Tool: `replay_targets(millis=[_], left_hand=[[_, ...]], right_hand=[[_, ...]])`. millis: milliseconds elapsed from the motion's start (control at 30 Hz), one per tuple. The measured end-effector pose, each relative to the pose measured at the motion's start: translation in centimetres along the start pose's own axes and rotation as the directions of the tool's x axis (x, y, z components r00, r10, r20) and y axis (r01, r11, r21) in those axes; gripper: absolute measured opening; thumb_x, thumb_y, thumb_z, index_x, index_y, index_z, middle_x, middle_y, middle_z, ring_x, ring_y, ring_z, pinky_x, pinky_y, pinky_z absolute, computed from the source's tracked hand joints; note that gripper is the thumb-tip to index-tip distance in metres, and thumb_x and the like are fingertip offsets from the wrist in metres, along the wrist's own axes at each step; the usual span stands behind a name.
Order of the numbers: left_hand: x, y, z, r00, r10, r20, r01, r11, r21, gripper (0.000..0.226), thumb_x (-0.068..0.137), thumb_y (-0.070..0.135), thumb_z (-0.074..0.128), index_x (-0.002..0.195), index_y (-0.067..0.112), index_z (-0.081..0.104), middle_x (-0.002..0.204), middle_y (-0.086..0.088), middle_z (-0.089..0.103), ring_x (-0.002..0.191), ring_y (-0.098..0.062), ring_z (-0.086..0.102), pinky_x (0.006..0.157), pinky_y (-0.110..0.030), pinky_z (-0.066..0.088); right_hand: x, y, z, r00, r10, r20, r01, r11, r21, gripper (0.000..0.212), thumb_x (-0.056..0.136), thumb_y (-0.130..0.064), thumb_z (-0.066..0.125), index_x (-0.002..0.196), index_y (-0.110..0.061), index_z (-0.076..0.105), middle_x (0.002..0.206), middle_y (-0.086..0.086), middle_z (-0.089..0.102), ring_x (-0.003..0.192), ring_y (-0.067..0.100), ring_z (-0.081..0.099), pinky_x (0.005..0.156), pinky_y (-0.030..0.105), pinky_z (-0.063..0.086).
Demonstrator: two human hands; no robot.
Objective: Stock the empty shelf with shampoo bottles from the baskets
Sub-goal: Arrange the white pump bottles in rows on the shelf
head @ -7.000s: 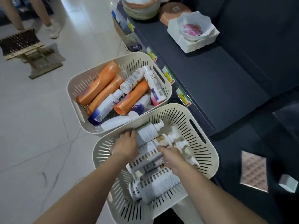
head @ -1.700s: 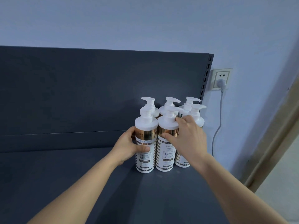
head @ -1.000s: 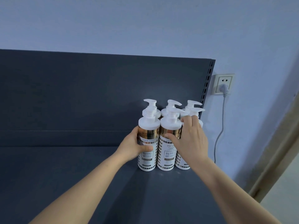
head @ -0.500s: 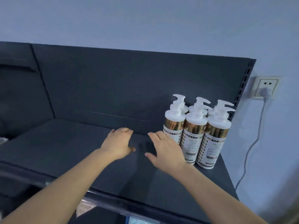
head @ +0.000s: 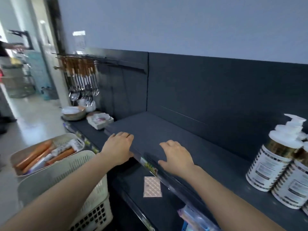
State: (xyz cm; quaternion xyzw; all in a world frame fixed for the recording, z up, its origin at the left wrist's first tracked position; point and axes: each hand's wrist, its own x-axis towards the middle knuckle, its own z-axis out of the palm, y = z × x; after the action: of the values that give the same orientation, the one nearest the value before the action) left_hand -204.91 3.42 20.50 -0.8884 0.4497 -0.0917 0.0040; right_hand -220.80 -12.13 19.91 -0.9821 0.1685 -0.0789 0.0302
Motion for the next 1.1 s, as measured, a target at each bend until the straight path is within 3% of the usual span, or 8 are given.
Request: replay_targets(millis=[233, 400, 600, 733, 900, 1100], left_hand=[[-5.7, -11.7, 1.3, 0.977, -0.208, 0.05, 0.207, 0.978, 0.029, 0.057, 0.085, 0.044, 0.064, 0.133, 0.019, 0.047, 0.136, -0.001, 0.053, 0.127, -0.021, 0.047, 0.102, -0.036, 0.04], [-8.8, -19.0, 3.1, 0.949, -0.298, 0.099, 0.298, 0.954, 0.022, 0.062, 0.084, 0.04, 0.069, 0.137, 0.019, 0.046, 0.137, -0.003, 0.054, 0.126, -0.022, 0.049, 0.101, -0.037, 0.044], [-10.8, -25.6, 6.7, 0.941, -0.298, 0.162, 0.3, 0.954, 0.015, 0.059, 0.083, 0.04, 0.067, 0.136, 0.02, 0.047, 0.129, -0.003, 0.058, 0.118, -0.022, 0.053, 0.093, -0.038, 0.046], [-11.4, -29.0, 9.5, 0.934, -0.278, 0.224, 0.289, 0.957, -0.019, 0.051, 0.086, 0.041, 0.06, 0.13, 0.017, 0.051, 0.129, -0.004, 0.057, 0.119, -0.023, 0.05, 0.097, -0.039, 0.047], [-10.6, -31.7, 13.7, 0.888, -0.322, 0.329, 0.357, 0.933, -0.049, 0.048, 0.085, 0.04, 0.064, 0.126, 0.018, 0.054, 0.122, -0.003, 0.061, 0.109, -0.02, 0.058, 0.087, -0.035, 0.054], [-8.2, -33.3, 20.2, 0.825, -0.336, 0.454, 0.419, 0.903, -0.092, 0.045, 0.084, 0.04, 0.065, 0.122, 0.018, 0.056, 0.118, -0.003, 0.061, 0.106, -0.021, 0.058, 0.082, -0.032, 0.049]], right_hand=[[5.6, -11.6, 2.4, 0.988, -0.15, 0.046, 0.148, 0.988, 0.045, 0.055, 0.092, -0.04, 0.06, 0.138, -0.016, 0.044, 0.136, 0.007, 0.048, 0.126, 0.028, 0.044, 0.1, 0.039, 0.043], [9.0, -19.5, 4.9, 0.976, -0.187, 0.108, 0.182, 0.982, 0.053, 0.055, 0.091, -0.04, 0.061, 0.139, -0.017, 0.044, 0.138, 0.006, 0.048, 0.127, 0.027, 0.044, 0.102, 0.04, 0.042], [12.5, -26.2, 8.9, 0.964, -0.181, 0.193, 0.175, 0.983, 0.047, 0.055, 0.09, -0.039, 0.061, 0.138, -0.018, 0.045, 0.133, 0.006, 0.05, 0.123, 0.027, 0.048, 0.1, 0.04, 0.043], [14.4, -28.8, 12.1, 0.944, -0.176, 0.279, 0.168, 0.984, 0.052, 0.053, 0.089, -0.037, 0.061, 0.137, -0.018, 0.048, 0.132, 0.006, 0.052, 0.122, 0.027, 0.048, 0.098, 0.04, 0.045], [17.2, -29.6, 16.3, 0.903, -0.168, 0.394, 0.155, 0.986, 0.067, 0.052, 0.09, -0.038, 0.06, 0.137, -0.02, 0.049, 0.133, 0.004, 0.053, 0.123, 0.027, 0.049, 0.095, 0.041, 0.047], [21.4, -28.6, 22.7, 0.824, -0.144, 0.548, 0.122, 0.99, 0.077, 0.046, 0.092, -0.037, 0.058, 0.134, -0.018, 0.053, 0.133, 0.003, 0.055, 0.122, 0.025, 0.05, 0.094, 0.039, 0.049]])
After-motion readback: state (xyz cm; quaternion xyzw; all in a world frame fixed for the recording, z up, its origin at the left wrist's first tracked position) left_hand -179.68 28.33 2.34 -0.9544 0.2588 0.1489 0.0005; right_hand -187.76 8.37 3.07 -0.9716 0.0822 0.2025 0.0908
